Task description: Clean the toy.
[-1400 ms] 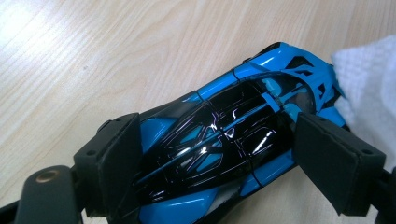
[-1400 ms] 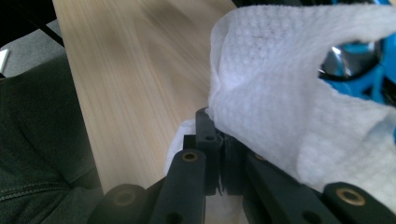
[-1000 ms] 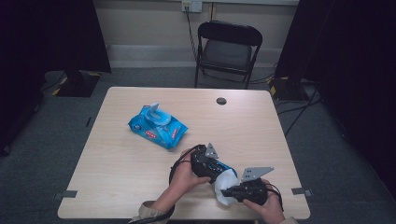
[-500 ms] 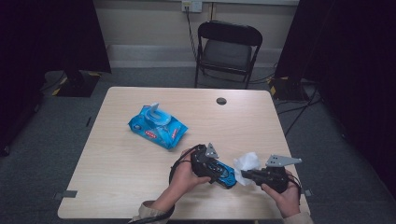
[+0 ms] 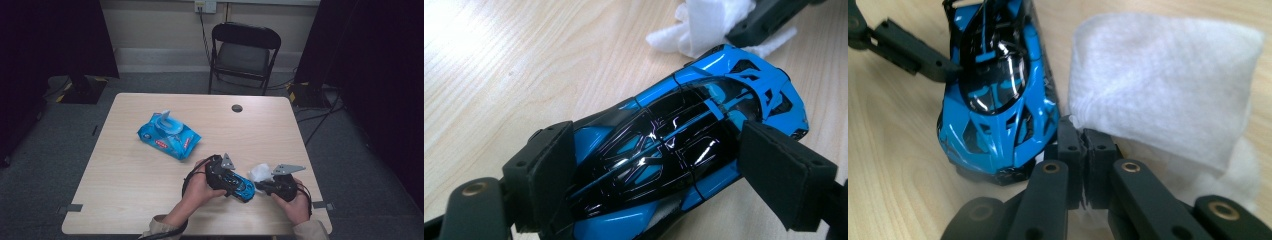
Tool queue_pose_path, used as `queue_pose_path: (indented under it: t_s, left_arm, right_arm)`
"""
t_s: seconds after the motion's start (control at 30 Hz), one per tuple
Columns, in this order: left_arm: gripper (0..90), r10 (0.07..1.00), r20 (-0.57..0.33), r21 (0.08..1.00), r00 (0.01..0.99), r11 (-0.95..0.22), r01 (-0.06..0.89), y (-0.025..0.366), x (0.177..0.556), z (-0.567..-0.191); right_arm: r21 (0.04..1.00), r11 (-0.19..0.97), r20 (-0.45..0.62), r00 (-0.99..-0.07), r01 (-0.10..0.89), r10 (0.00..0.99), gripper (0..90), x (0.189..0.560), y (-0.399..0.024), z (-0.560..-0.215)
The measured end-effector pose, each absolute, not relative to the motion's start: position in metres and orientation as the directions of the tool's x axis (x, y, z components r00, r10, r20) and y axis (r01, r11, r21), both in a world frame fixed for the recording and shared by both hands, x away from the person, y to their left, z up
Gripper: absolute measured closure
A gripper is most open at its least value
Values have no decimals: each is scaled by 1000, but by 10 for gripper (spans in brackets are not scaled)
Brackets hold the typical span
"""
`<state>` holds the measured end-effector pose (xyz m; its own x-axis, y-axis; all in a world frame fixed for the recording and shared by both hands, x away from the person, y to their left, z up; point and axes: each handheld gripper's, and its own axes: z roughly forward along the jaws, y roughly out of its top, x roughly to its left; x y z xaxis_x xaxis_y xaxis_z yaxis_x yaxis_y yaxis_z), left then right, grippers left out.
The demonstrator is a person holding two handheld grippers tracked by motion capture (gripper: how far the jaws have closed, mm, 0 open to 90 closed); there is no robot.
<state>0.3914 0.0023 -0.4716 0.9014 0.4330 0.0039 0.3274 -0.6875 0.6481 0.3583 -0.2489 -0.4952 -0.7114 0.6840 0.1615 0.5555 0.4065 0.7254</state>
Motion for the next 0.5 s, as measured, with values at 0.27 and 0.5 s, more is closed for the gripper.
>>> queue_pose_path:
  t_s: [0.27,0.5]
  left_arm:
    - [158,435,3,647,901,-687,330,2,392,-472]
    - [158,436,2,647,900,-687,331,2,391,-472]
  right_arm:
    - [715,410,176,-713,567,679,883,357,-248,-497]
    - [710,423,172,-721,563,671,883,354,-250,-497]
